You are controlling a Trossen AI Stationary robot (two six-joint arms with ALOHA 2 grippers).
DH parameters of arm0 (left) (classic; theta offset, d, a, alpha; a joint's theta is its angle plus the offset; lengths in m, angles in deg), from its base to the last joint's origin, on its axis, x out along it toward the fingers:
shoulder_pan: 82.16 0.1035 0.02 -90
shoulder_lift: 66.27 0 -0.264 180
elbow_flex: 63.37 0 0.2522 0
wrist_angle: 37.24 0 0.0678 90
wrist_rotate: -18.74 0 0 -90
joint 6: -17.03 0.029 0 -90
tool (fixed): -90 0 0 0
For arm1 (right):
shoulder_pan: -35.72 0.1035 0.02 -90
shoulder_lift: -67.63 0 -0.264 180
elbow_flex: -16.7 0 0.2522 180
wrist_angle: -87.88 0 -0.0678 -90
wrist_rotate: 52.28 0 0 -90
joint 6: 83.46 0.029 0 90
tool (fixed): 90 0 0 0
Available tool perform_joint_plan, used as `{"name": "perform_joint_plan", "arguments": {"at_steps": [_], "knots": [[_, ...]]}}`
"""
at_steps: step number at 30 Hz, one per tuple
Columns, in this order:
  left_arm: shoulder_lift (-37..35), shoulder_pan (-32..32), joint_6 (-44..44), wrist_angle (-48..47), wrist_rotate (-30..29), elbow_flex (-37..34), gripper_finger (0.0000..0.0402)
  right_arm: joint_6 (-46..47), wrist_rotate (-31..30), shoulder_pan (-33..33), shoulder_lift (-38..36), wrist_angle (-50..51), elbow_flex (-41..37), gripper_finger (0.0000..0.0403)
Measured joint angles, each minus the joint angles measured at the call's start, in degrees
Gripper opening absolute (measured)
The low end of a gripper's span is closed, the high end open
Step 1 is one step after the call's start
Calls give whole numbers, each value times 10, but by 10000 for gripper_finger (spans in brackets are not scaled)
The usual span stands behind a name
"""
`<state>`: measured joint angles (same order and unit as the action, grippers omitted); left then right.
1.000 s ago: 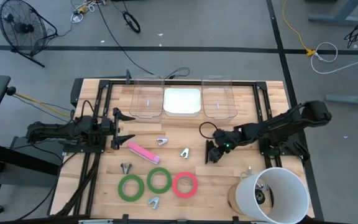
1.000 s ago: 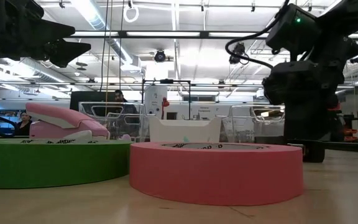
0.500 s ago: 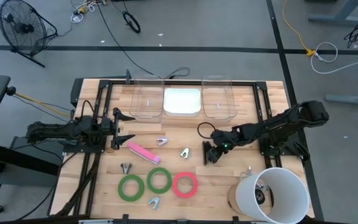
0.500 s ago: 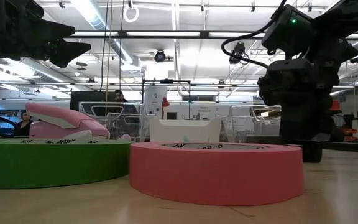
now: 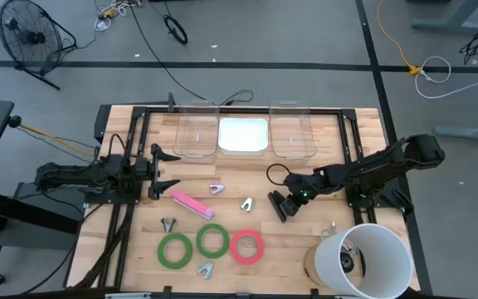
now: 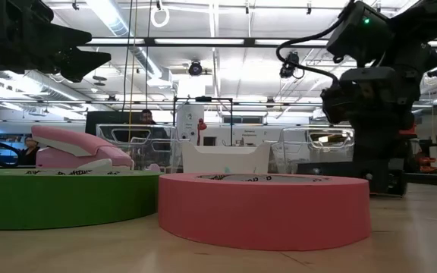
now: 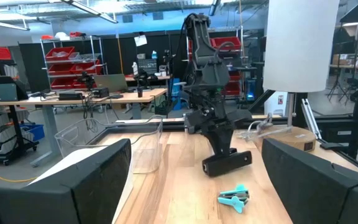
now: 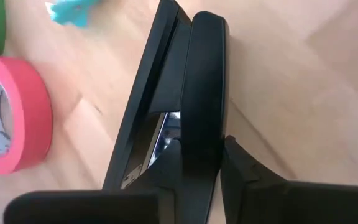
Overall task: Pick and place Stapler, Stapler remover, tape
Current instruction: Put the black stapler into the right transparent bin
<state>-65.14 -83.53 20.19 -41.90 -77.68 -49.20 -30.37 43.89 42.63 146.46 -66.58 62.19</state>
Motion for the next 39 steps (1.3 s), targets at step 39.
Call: {"name": "perform_joint_plan", "arguments": {"at_steps": [39], "knots": [[0,0,3,-5,0,0,367,-293,-235,-287,-126,313,249,56]]}}
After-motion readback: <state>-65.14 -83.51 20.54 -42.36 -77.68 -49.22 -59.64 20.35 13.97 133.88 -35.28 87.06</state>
